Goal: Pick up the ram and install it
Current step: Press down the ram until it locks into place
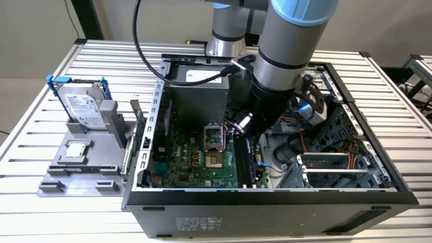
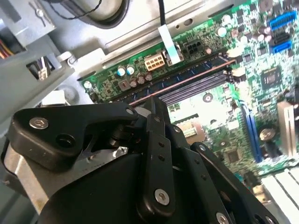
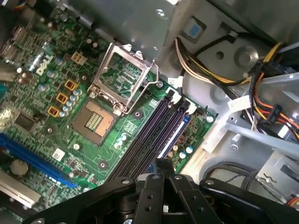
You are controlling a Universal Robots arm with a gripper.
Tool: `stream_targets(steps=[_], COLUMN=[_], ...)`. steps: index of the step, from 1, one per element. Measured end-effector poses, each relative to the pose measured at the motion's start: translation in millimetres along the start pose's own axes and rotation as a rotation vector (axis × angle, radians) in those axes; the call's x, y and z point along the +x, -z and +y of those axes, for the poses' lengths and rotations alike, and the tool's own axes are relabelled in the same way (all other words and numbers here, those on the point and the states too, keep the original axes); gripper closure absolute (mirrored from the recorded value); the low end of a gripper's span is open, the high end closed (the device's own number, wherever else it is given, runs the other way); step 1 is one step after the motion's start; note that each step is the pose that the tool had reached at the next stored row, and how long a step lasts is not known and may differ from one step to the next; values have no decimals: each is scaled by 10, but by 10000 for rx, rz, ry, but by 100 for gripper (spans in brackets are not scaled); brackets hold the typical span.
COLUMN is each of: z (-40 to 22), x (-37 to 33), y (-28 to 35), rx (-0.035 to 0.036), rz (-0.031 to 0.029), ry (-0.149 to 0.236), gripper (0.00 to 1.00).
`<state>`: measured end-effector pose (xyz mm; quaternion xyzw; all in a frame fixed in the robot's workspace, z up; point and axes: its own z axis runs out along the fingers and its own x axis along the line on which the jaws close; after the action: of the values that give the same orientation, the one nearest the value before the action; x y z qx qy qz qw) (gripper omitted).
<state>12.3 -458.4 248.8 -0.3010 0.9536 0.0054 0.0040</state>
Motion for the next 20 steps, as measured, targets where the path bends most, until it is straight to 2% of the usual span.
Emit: stream_targets(steps=[20], z=[0], x=[0], y=[0], rx=[-35], rz=[25], ry=[3628], gripper=[100])
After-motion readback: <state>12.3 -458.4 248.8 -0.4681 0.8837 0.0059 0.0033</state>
